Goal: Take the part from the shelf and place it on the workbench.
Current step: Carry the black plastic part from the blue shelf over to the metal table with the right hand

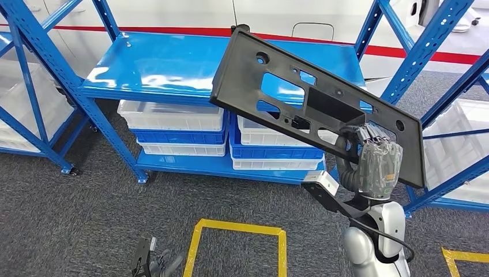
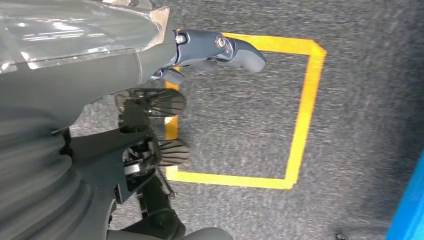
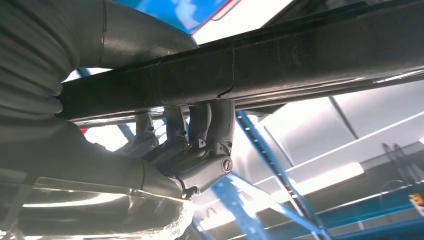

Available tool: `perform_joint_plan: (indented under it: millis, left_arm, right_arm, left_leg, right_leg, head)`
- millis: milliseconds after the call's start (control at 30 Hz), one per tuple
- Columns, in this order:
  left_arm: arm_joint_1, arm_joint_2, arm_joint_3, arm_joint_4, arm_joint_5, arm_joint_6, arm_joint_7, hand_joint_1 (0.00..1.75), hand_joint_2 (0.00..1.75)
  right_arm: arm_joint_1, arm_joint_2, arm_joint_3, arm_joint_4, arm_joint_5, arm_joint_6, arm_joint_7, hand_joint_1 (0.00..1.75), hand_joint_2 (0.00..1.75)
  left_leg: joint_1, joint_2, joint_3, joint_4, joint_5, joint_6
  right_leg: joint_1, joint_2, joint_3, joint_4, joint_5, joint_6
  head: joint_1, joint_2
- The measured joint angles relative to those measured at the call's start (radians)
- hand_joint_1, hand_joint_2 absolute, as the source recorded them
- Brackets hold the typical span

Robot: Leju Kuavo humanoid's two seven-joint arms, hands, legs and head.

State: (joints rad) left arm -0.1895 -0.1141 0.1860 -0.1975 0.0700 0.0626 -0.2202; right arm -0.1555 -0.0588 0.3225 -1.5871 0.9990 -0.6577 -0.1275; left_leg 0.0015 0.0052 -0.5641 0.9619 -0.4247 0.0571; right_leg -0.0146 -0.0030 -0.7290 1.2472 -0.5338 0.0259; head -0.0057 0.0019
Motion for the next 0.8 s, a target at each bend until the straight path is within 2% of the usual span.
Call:
perform_joint_plan:
  millis: [33, 67, 100, 133, 167, 200, 233, 267, 300, 333, 367, 400, 467, 500, 533, 567, 633, 667, 700, 733, 800]
  left_arm:
    - [0.0, 0.0, 0.0, 0.0, 0.0, 0.0, 0.0, 0.0, 1.75]
    - [0.0, 0.0, 0.001, 0.0, 0.001, 0.0, 0.0, 0.0, 1.75]
    - [0.001, 0.0, 0.001, 0.0, 0.001, 0.0, 0.0, 0.0, 1.75]
    - [0.001, 0.0, 0.001, 0.0, 0.001, 0.0, -0.001, 0.0, 1.75]
    - [0.001, 0.0, 0.001, 0.0, 0.0, 0.0, -0.001, 0.0, 1.75]
    - [0.001, 0.0, 0.001, 0.0, 0.0, -0.001, -0.002, 0.0, 1.75]
    - [0.001, 0.001, 0.001, 0.0, -0.001, -0.002, -0.002, 0.0, 1.75]
    - [0.001, 0.001, 0.001, 0.0, -0.002, -0.002, -0.003, 0.0, 1.75]
    - [0.002, 0.002, 0.001, 0.0, -0.003, -0.003, -0.004, 0.0, 1.75]
    - [0.003, 0.002, 0.001, 0.0, -0.004, -0.003, -0.005, 0.0, 1.75]
    - [0.004, 0.003, 0.002, 0.0, -0.005, -0.003, -0.005, 0.0, 1.75]
    - [0.004, 0.004, 0.002, 0.0, -0.006, -0.003, -0.006, 0.0, 1.75]
    - [0.005, 0.003, 0.002, 0.0, -0.008, -0.003, -0.006, 0.0, 1.75]
    - [0.005, 0.003, 0.002, 0.0, -0.008, -0.003, -0.006, 0.0, 1.75]
    - [0.005, 0.003, 0.002, 0.0, -0.008, -0.003, -0.006, 0.0, 1.75]
    - [0.005, 0.003, 0.003, 0.0, -0.008, -0.003, -0.006, 0.0, 1.75]
    - [0.004, 0.004, 0.004, 0.0, -0.01, -0.003, -0.006, 0.0, 1.75]
    - [0.003, 0.005, 0.004, 0.0, -0.011, -0.003, -0.006, 0.0, 1.75]
    - [0.002, 0.006, 0.004, 0.0, -0.013, -0.003, -0.005, 0.0, 1.75]
    - [0.001, 0.007, 0.004, 0.0, -0.016, -0.003, -0.005, 0.0, 1.75]
    - [0.001, 0.008, 0.004, 0.0, -0.022, -0.002, -0.002, 0.0, 1.75]
  right_arm:
    - [0.009, -0.003, -0.005, -0.004, -0.002, -0.003, -0.001, 1.75, 1.75]
    - [0.018, -0.005, -0.011, -0.008, -0.003, -0.006, -0.003, 1.75, 1.75]
    - [0.026, -0.007, -0.016, -0.014, -0.004, -0.008, -0.005, 1.75, 1.75]
    - [0.033, -0.008, -0.02, -0.021, -0.005, -0.01, -0.007, 1.75, 1.75]
    - [0.04, -0.008, -0.025, -0.028, -0.005, -0.012, -0.009, 1.75, 1.75]
    - [0.047, -0.009, -0.029, -0.035, -0.005, -0.014, -0.011, 1.75, 1.75]
    - [0.054, -0.009, -0.033, -0.041, -0.006, -0.016, -0.013, 1.75, 1.75]
    - [0.063, -0.009, -0.036, -0.045, -0.008, -0.018, -0.015, 1.75, 1.75]
    - [0.072, -0.009, -0.038, -0.048, -0.01, -0.02, -0.018, 1.75, 1.75]
    - [0.078, -0.009, -0.04, -0.051, -0.012, -0.021, -0.021, 1.75, 1.75]
    - [0.085, -0.009, -0.041, -0.053, -0.014, -0.021, -0.023, 1.75, 1.75]
    - [0.091, -0.008, -0.042, -0.056, -0.015, -0.021, -0.025, 1.75, 1.75]
    - [0.101, -0.007, -0.043, -0.059, -0.015, -0.022, -0.027, 1.75, 1.75]
    - [0.105, -0.006, -0.043, -0.06, -0.016, -0.022, -0.028, 1.75, 1.75]
    - [0.109, -0.006, -0.044, -0.06, -0.016, -0.022, -0.029, 1.75, 1.75]
    - [0.111, -0.005, -0.045, -0.06, -0.016, -0.022, -0.031, 1.75, 1.75]
    - [0.114, -0.002, -0.048, -0.06, -0.019, -0.021, -0.038, 1.75, 1.75]
    - [0.114, 0.0, -0.05, -0.06, -0.021, -0.021, -0.042, 1.75, 1.75]
    - [0.115, 0.002, -0.051, -0.06, -0.025, -0.021, -0.046, 1.75, 1.75]
    - [0.117, 0.003, -0.052, -0.06, -0.029, -0.021, -0.049, 1.75, 1.75]
    - [0.121, 0.006, -0.053, -0.06, -0.037, -0.021, -0.055, 1.75, 1.75]
  left_leg:
    - [0.0, 0.001, -0.017, 0.001, 0.012, -0.001]
    - [0.001, 0.001, -0.033, 0.004, 0.023, -0.004]
    - [0.001, 0.001, -0.049, 0.008, 0.033, -0.007]
    - [0.001, 0.001, -0.063, 0.013, 0.042, -0.012]
    - [0.0, 0.001, -0.076, 0.019, 0.05, -0.018]
    - [0.0, 0.001, -0.084, 0.022, 0.058, -0.024]
    - [-0.001, 0.002, -0.089, 0.023, 0.067, -0.03]
    - [0.0, 0.002, -0.092, 0.02, 0.077, -0.037]
    - [0.003, 0.001, -0.096, 0.016, 0.085, -0.044]
    - [0.005, 0.0, -0.103, 0.02, 0.078, -0.05]
    - [0.007, -0.001, -0.113, 0.037, 0.055, -0.056]
    - [0.009, -0.003, -0.13, 0.079, 0.013, -0.061]
    - [0.011, -0.004, -0.17, 0.218, -0.083, -0.07]
    - [0.011, -0.004, -0.182, 0.278, -0.111, -0.073]
    - [0.012, -0.004, -0.179, 0.308, -0.12, -0.074]
    - [0.011, -0.004, -0.154, 0.294, -0.109, -0.072]
    - [0.011, -0.005, -0.056, 0.167, -0.069, -0.063]
    - [0.009, -0.007, -0.006, 0.094, -0.057, -0.056]
    - [0.006, -0.009, 0.027, 0.044, -0.052, -0.05]
    - [0.002, -0.01, 0.042, 0.02, -0.054, -0.045]
    - [-0.003, -0.009, 0.04, 0.01, -0.044, -0.032]
  right_leg:
    - [-0.001, 0.0, 0.006, 0.033, -0.002, 0.009]
    - [-0.003, 0.0, 0.029, 0.031, 0.011, 0.02]
    - [-0.005, 0.0, 0.075, -0.015, 0.031, 0.03]
    - [-0.007, 0.0, 0.13, -0.086, 0.039, 0.034]
    - [-0.006, 0.001, 0.187, -0.166, 0.034, 0.032]
    - [-0.004, 0.002, 0.227, -0.226, 0.026, 0.027]
    - [-0.002, 0.004, 0.244, -0.261, 0.014, 0.02]
    - [0.003, 0.006, 0.248, -0.274, 0.014, 0.012]
    - [0.0, 0.006, 0.241, -0.274, 0.025, 0.004]
    - [-0.003, 0.006, 0.234, -0.278, 0.034, -0.005]
    - [-0.005, 0.005, 0.227, -0.281, 0.046, -0.016]
    - [-0.008, 0.004, 0.217, -0.283, 0.058, -0.025]
    - [-0.006, 0.001, 0.194, -0.281, 0.075, -0.033]
    - [-0.005, 0.001, 0.183, -0.28, 0.083, -0.032]
    - [-0.004, 0.0, 0.174, -0.279, 0.089, -0.031]
    - [-0.003, 0.0, 0.165, -0.277, 0.095, -0.029]
    - [-0.003, 0.001, 0.152, -0.273, 0.103, -0.025]
    - [-0.001, 0.001, 0.147, -0.27, 0.107, -0.021]
    - [-0.001, 0.001, 0.144, -0.267, 0.111, -0.015]
    - [-0.001, 0.0, 0.141, -0.267, 0.116, -0.008]
    - [-0.003, -0.001, 0.138, -0.269, 0.126, 0.01]
  head:
    - [0.001, 0.0]
    - [0.001, 0.0]
    - [0.002, 0.0]
    - [0.002, 0.0]
    - [0.001, 0.0]
    - [-0.001, 0.0]
    - [-0.003, 0.0]
    - [-0.004, 0.0]
    - [-0.005, 0.0]
    - [-0.004, 0.0]
    - [-0.006, 0.0]
    - [-0.008, 0.0]
    - [-0.013, 0.0]
    - [-0.014, 0.0]
    - [-0.014, 0.0]
    - [-0.014, 0.0]
    - [-0.014, 0.0]
    - [-0.014, 0.0]
    - [-0.013, 0.0]
    - [-0.013, 0.0]
    - [-0.013, 0.0]
